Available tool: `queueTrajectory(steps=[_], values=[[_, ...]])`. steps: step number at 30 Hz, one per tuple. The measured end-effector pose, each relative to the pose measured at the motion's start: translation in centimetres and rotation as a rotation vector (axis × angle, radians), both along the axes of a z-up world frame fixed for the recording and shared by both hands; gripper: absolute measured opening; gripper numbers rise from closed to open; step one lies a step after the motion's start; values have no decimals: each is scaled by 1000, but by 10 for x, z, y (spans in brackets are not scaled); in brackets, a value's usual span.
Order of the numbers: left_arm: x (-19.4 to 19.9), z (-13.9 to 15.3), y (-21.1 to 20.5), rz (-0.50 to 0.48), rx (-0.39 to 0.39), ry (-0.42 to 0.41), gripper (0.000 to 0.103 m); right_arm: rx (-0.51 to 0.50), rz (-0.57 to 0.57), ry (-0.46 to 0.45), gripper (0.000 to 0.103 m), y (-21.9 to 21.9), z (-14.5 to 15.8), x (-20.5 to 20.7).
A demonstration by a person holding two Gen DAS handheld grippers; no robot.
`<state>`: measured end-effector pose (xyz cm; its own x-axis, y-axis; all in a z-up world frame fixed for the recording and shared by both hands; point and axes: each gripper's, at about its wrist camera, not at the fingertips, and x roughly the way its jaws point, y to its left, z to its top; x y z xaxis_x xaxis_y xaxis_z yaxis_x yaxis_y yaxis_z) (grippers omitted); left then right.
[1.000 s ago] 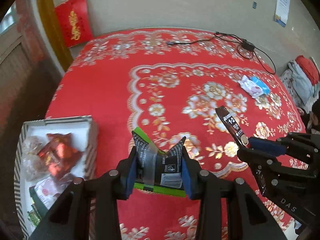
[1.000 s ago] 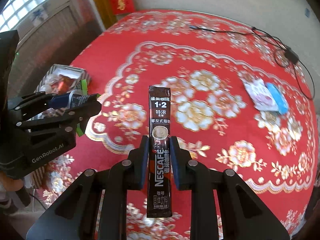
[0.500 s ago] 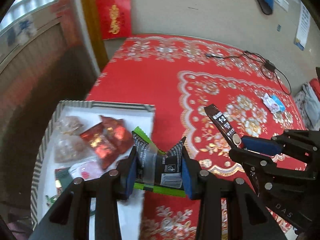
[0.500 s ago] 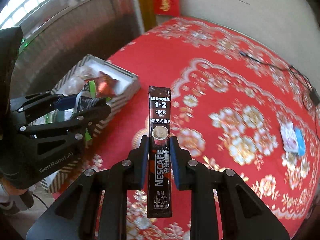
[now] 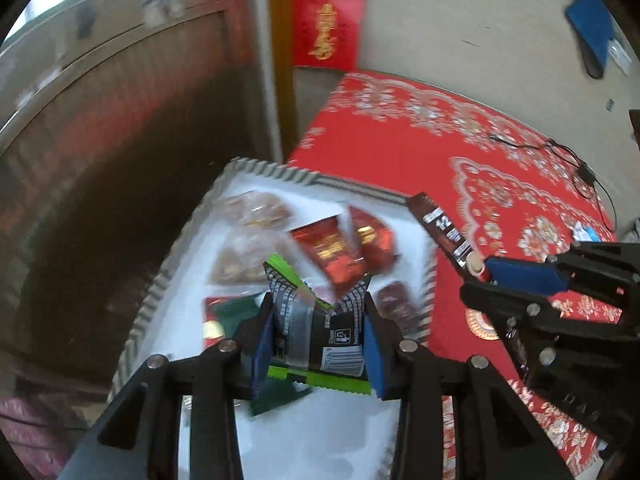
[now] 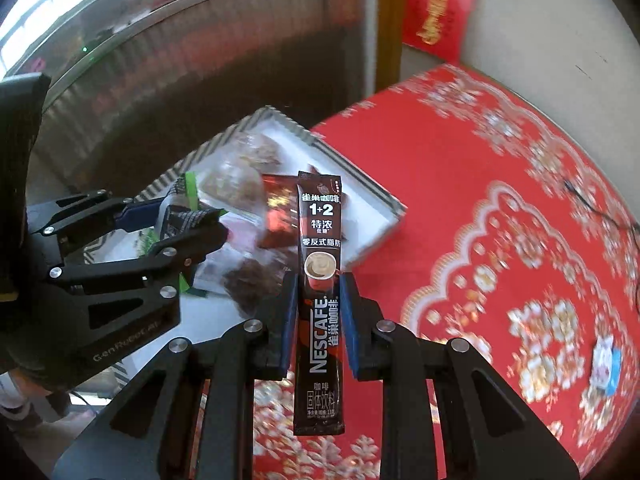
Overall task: Organize snacks
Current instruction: 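Lift the grey-green packet and Nescafe stick and carry them toward the white box, then lower both packets into the white box and open both tools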
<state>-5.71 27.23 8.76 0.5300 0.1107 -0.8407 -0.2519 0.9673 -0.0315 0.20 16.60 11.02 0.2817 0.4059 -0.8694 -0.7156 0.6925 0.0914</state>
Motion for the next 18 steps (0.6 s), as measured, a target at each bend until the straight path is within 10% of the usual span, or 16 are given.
queueTrajectory(steps=[18], values=[[-33, -29, 54, 142, -14, 66, 41, 22, 132, 78, 20, 86, -22, 3]])
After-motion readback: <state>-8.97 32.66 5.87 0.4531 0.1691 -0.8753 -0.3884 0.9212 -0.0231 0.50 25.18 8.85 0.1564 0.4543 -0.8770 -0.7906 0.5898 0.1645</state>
